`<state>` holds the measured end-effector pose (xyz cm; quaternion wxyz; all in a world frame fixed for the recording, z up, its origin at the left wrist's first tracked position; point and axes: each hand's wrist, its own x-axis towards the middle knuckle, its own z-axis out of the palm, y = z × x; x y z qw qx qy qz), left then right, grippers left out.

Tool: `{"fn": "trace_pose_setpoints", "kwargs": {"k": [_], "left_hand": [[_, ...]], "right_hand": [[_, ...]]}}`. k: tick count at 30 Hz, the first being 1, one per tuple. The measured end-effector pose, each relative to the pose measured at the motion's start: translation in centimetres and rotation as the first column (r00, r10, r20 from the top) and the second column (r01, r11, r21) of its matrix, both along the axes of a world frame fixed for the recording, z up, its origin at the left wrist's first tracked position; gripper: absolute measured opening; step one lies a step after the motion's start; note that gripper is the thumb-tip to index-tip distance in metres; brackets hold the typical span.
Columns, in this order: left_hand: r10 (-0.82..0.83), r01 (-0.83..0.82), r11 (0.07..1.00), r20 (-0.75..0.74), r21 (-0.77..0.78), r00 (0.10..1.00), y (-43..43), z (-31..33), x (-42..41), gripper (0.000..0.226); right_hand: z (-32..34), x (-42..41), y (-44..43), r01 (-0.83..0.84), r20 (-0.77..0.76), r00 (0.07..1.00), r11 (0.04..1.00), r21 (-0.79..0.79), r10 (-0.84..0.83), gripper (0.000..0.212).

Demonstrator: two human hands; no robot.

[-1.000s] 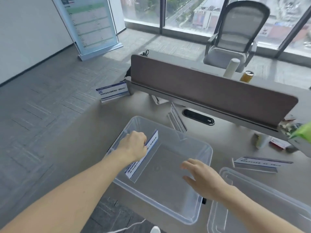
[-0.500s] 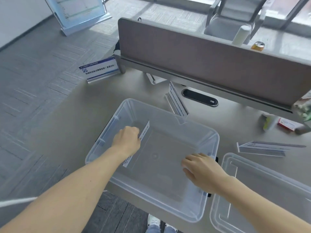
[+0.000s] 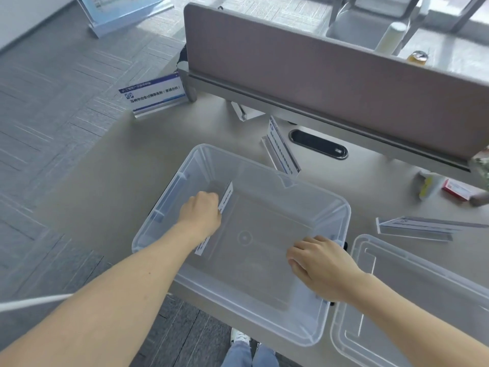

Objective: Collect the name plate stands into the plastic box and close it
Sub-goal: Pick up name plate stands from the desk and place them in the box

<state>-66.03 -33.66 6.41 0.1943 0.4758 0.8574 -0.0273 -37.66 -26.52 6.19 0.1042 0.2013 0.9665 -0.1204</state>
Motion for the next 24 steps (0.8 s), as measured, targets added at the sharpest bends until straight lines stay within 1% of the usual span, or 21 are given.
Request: {"fn": "trace_pose_setpoints", "kwargs": {"k": [4, 8, 12, 15, 19, 24], "left_hand": [[0.021, -0.022, 0.999, -0.061, -0.023, 0.998, -0.4, 0.0, -1.7, 0.011], [0.027, -0.038, 0.994, -0.116, -0.101, 0.993, -0.8, 0.2, -2.4, 0.003], [-0.024, -0.009, 0.98, -0.164, -0.198, 0.986, -0.7, 0.8, -2.4, 0.013], [-0.066, 0.018, 0.97, -0.192, -0.242, 0.979, -0.3, 1.2, -2.4, 0.02], [-0.109, 0.046, 0.963, -0.227, -0.264, 0.968, -0.2, 1.0, -2.8, 0.028], [-0.149, 0.074, 0.961, -0.274, -0.267, 0.95, -0.1, 0.7, -3.0, 0.031]], "right_hand": [[0.0, -0.1, 0.0, 0.0, 0.016, 1.0, 1.0, -0.012, 0.0, 0.043], [0.0, 0.0, -0.1, 0.007, 0.004, 1.0, 1.0, 0.023, -0.007, 0.04], [-0.1, -0.1, -0.2, 0.018, 0.005, 1.0, 0.999, 0.037, -0.018, 0.041], [-0.2, -0.1, -0.2, 0.016, 0.007, 1.0, 0.999, 0.039, -0.016, 0.04], [-0.3, -0.1, -0.2, 0.014, 0.015, 1.0, 0.999, 0.045, -0.015, 0.038], [-0.2, -0.3, -0.4, 0.014, 0.016, 1.0, 0.999, 0.041, -0.014, 0.039]]}}
